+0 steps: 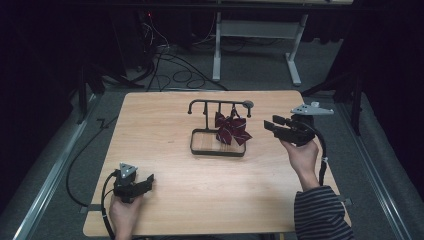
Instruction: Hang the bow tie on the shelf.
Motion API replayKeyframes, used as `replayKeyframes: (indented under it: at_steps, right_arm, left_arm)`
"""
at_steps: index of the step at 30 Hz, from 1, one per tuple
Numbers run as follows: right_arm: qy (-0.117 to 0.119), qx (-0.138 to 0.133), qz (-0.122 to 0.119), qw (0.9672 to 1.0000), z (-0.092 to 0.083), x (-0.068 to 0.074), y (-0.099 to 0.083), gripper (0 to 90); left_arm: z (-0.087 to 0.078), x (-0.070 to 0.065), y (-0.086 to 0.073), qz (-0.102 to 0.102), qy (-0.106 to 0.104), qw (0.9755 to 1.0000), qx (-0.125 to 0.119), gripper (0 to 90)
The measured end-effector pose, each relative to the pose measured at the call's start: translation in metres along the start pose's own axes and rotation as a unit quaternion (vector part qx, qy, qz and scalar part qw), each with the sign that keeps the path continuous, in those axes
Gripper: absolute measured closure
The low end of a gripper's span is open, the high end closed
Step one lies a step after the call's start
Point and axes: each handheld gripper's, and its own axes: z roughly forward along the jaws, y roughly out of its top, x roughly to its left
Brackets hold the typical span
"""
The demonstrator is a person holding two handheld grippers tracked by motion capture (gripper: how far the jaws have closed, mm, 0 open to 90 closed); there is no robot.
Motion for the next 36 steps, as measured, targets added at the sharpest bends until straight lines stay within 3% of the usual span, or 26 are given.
replayKeyframes:
  at_steps: [36]
  right_arm:
    - [-0.008, 0.0, 0.032, 0.9995, -0.02, -0.01, -0.042, 54.0]
  left_arm:
    - [0.0, 0.0, 0.0, 0.001, 0.001, 1.0, 0.0, 28.8]
